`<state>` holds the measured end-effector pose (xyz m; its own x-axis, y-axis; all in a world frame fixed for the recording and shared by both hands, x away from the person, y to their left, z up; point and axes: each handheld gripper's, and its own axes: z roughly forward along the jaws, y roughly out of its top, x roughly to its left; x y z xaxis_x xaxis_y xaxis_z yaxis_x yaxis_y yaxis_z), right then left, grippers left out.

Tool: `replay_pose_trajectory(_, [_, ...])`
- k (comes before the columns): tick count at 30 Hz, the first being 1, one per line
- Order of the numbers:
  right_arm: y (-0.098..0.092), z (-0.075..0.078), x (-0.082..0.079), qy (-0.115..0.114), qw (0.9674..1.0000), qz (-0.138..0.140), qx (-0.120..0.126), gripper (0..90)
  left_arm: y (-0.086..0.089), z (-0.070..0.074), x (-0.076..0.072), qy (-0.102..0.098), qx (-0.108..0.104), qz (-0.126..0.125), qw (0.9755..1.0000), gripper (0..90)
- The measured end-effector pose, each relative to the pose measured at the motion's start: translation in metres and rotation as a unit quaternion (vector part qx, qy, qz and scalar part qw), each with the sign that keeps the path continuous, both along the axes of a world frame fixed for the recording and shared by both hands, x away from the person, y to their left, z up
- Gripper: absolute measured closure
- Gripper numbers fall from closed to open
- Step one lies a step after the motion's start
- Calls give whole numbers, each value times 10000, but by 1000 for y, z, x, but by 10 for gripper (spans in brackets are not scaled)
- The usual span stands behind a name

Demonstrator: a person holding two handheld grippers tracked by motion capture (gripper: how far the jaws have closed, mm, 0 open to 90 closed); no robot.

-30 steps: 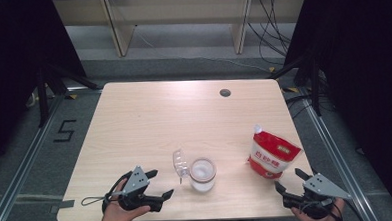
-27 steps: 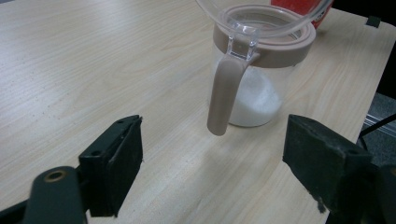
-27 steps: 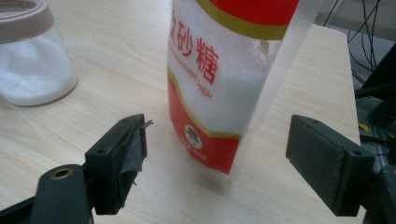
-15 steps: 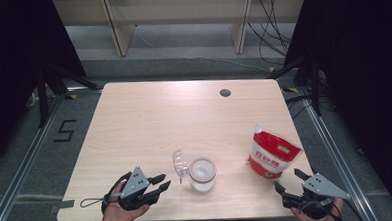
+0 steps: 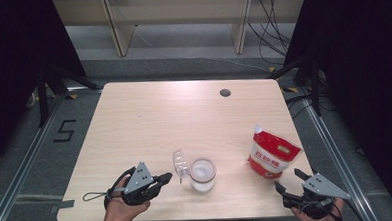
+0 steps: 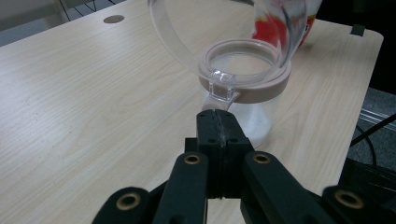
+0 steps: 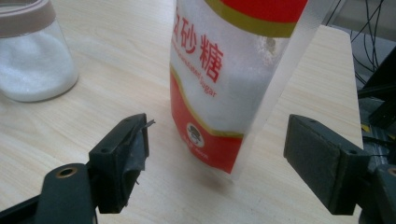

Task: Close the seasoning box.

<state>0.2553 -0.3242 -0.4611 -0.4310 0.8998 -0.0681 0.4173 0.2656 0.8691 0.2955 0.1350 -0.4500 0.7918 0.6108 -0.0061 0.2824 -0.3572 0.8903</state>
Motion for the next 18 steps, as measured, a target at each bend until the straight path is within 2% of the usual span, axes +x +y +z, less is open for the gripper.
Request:
replay_pose_trajectory(1, [-1, 0, 1, -36, 10000, 70, -22, 238, 0, 1, 1, -81, 83, -69, 9999, 890])
replay_pose_trajectory(2, [-1, 0, 1, -53, 9999, 83, -40, 239, -3, 2, 0, -43, 6, -58, 10000, 890])
replay_pose_trajectory(5, [-1, 0, 0, -15, 10000, 14, -23, 238, -6, 5, 3, -161, 76, -161, 9997, 890])
replay_pose_trajectory(6, [-2, 0, 1, -36, 10000, 57, -38, 238, -8, 5, 2, -63, -1, -80, 9999, 889])
replay_pose_trajectory(15, [-1, 0, 1, -3, 9999, 116, -54, 238, -15, 6, 5, -77, -2, -169, 9998, 888])
replay_pose_trajectory(17, [0, 0, 0, 14, 10000, 64, -47, 238, -17, 7, 5, -148, 43, -229, 9996, 886])
replay_pose_trajectory(18, [0, 0, 0, 6, 9999, 77, -76, 238, -18, 6, 5, -97, 5, -200, 9998, 886])
